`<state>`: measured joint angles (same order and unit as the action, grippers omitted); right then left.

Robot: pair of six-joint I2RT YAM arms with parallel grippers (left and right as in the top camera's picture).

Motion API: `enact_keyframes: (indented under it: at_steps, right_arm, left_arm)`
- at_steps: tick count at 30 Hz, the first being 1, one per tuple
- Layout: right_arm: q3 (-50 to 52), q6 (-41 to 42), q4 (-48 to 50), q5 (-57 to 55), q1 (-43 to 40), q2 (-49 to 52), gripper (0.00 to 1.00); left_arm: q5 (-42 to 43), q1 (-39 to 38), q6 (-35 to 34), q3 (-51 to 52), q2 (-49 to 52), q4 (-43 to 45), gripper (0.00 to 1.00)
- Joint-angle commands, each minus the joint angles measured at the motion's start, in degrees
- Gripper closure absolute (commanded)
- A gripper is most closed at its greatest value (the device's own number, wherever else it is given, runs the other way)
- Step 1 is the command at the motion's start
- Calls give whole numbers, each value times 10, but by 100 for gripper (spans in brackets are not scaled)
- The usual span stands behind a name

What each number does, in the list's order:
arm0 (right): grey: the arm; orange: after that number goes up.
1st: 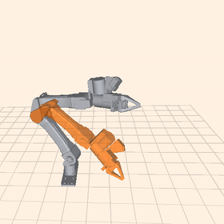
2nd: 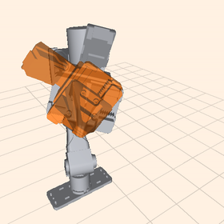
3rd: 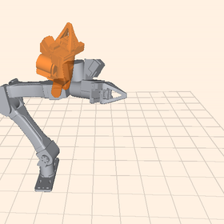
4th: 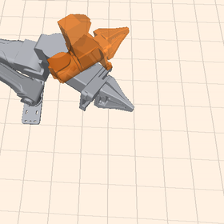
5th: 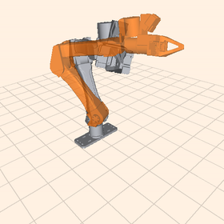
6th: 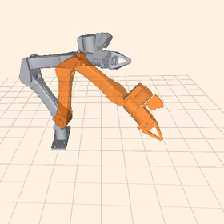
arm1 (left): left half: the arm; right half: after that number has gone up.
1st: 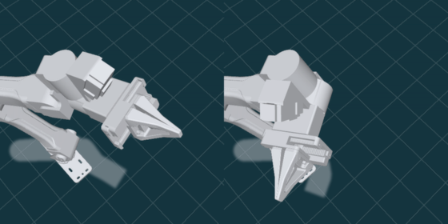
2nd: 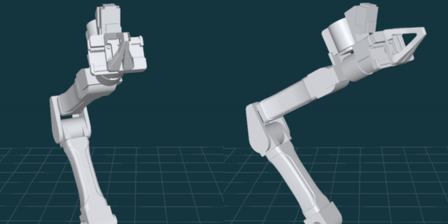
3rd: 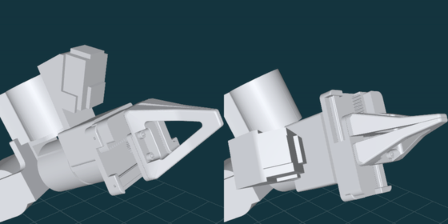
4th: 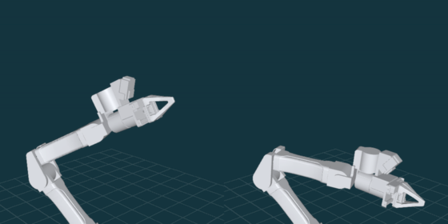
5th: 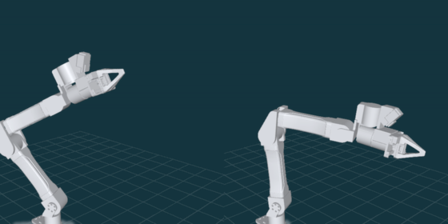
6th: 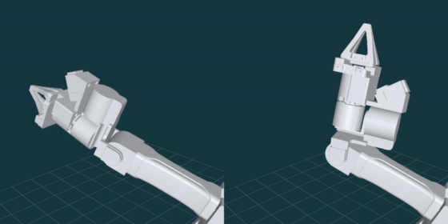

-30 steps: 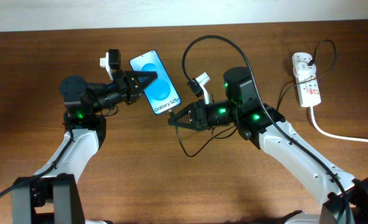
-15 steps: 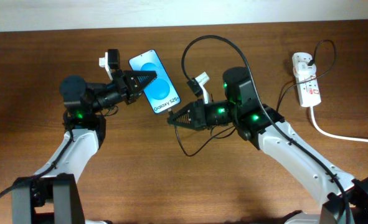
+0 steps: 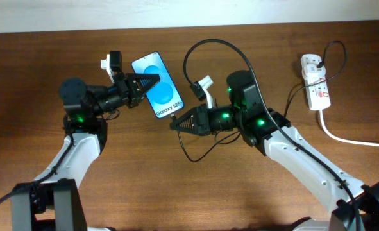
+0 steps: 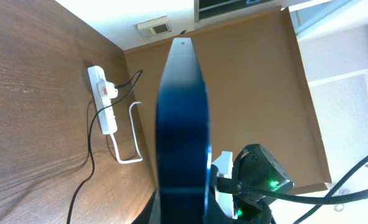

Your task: Plug charger to phone and switch on socket

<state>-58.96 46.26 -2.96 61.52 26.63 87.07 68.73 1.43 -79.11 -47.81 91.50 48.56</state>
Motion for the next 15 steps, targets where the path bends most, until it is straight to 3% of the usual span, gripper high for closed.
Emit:
enact_keyframes:
  at_steps: [1,7,15]
  right_arm:
    - [-1,-10,11,-49,0,8,96]
    - [-1,-10,53,-57,0,8,96]
    - [-1,-27,40,-70,0,8,96]
  left_arm:
    - [76,-9,8,-7,-1,5,100]
    - [99,-9,16,-7,-1,5,100]
    - [161,-9,48,-7,-1,5,100]
